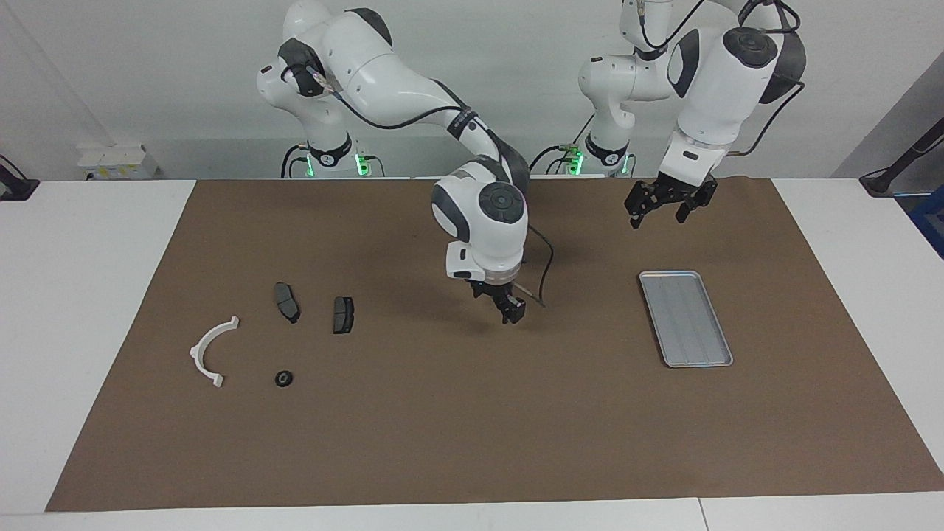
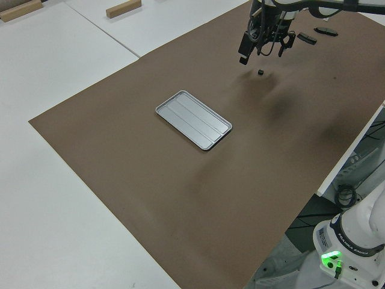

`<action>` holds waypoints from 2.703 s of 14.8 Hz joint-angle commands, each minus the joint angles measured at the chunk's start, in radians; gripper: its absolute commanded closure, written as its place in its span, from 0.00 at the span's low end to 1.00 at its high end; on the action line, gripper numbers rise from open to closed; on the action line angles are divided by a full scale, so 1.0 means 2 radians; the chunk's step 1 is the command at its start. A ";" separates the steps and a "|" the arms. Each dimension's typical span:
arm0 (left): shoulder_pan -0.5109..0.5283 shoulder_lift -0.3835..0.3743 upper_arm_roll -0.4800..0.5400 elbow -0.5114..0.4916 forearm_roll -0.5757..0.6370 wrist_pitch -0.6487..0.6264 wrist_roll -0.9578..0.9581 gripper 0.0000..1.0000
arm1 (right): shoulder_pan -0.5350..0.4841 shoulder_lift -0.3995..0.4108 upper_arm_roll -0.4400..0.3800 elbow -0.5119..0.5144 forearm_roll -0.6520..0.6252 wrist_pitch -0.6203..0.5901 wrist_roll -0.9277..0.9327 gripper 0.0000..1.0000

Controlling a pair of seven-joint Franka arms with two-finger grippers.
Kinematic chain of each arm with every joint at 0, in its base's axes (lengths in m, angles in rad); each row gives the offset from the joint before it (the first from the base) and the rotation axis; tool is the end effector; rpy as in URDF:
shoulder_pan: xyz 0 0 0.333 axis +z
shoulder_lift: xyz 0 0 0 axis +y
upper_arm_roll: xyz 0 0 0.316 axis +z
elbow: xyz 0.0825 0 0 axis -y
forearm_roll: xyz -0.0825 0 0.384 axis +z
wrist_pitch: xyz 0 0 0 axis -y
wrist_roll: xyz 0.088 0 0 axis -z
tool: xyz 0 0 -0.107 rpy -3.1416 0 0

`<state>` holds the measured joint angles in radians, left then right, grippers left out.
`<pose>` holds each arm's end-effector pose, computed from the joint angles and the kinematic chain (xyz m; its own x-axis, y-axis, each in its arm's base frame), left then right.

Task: Pick bearing gear from pile to tray
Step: 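Carry the bearing with the right gripper to mid-table and release it, then grasp the bearing with the left gripper while the right gripper withdraws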

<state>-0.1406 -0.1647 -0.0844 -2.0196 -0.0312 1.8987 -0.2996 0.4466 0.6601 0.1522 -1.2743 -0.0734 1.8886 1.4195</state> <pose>0.5001 -0.1189 0.5265 0.9957 0.0852 0.0365 0.0842 -0.9961 0.0282 0.6203 0.3851 0.3653 0.6770 -0.7353 -0.0299 -0.7345 -0.6777 0.0345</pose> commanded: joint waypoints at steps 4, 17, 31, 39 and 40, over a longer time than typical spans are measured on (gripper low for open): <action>-0.095 0.112 0.005 0.055 0.045 0.052 -0.160 0.04 | -0.146 -0.027 0.005 0.024 -0.015 -0.061 -0.339 0.00; -0.210 0.283 0.003 0.109 0.034 0.195 -0.287 0.08 | -0.281 0.002 0.004 -0.088 -0.081 0.107 -0.466 0.00; -0.207 0.286 0.005 0.069 0.058 0.229 -0.287 0.10 | -0.283 0.004 0.006 -0.108 -0.067 0.100 -0.414 0.05; -0.205 0.287 0.005 0.063 0.058 0.243 -0.288 0.26 | -0.285 0.004 0.006 -0.108 -0.040 0.093 -0.404 0.48; -0.206 0.287 0.005 0.061 0.058 0.246 -0.288 0.31 | -0.288 0.004 0.006 -0.108 -0.040 0.093 -0.404 0.61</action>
<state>-0.5472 0.4126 -0.0818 -1.8753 0.0654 2.3519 -0.8660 -0.1043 0.6701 0.1513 -1.4691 -0.1626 2.0783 0.6020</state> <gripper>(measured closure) 0.291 0.489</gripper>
